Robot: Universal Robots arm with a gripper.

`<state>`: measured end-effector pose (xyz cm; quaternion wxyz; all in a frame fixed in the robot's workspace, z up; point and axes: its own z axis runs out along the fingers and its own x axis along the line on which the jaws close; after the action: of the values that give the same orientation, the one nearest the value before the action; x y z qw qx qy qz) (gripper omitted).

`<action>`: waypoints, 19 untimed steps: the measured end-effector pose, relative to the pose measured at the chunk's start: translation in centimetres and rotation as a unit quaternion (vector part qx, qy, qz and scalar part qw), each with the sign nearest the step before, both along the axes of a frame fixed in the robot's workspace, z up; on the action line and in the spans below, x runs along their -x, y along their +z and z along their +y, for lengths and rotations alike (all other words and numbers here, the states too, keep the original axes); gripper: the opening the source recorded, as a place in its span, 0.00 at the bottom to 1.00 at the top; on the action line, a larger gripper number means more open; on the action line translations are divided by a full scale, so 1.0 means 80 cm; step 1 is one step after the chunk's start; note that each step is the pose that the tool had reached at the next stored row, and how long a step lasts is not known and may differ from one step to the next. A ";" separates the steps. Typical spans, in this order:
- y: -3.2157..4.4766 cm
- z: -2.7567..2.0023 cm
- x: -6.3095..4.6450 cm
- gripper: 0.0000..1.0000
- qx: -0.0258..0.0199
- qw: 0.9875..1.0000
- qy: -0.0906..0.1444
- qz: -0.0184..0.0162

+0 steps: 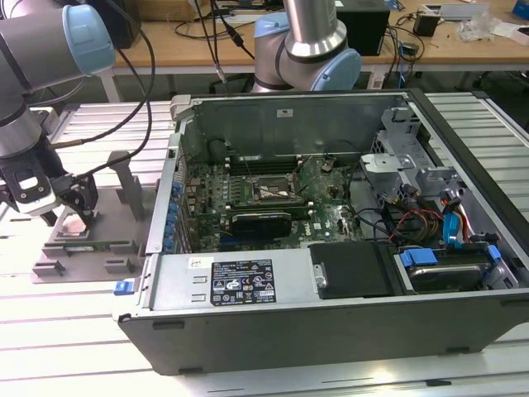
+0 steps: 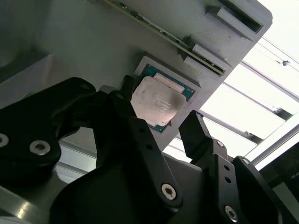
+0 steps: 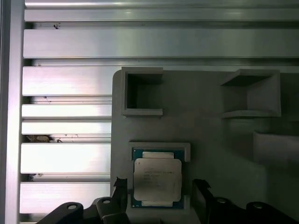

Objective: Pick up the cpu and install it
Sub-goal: 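Pick up the cpu and move it towards the insertion slot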

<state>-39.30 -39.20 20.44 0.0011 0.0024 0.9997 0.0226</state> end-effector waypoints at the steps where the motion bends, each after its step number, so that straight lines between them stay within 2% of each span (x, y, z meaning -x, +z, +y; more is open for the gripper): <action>1: -0.0014 0.0010 0.000 0.66 0.000 1.000 0.000 -0.002; 3: -0.0034 0.0029 0.001 0.66 0.000 1.000 0.001 -0.005; 11: -0.0150 0.0043 0.004 0.66 0.002 1.000 0.002 -0.005; 19: -0.0184 0.0070 0.004 0.66 0.003 1.000 0.002 -0.005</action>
<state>-39.60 -38.64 18.96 0.0059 0.0004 0.9998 0.0200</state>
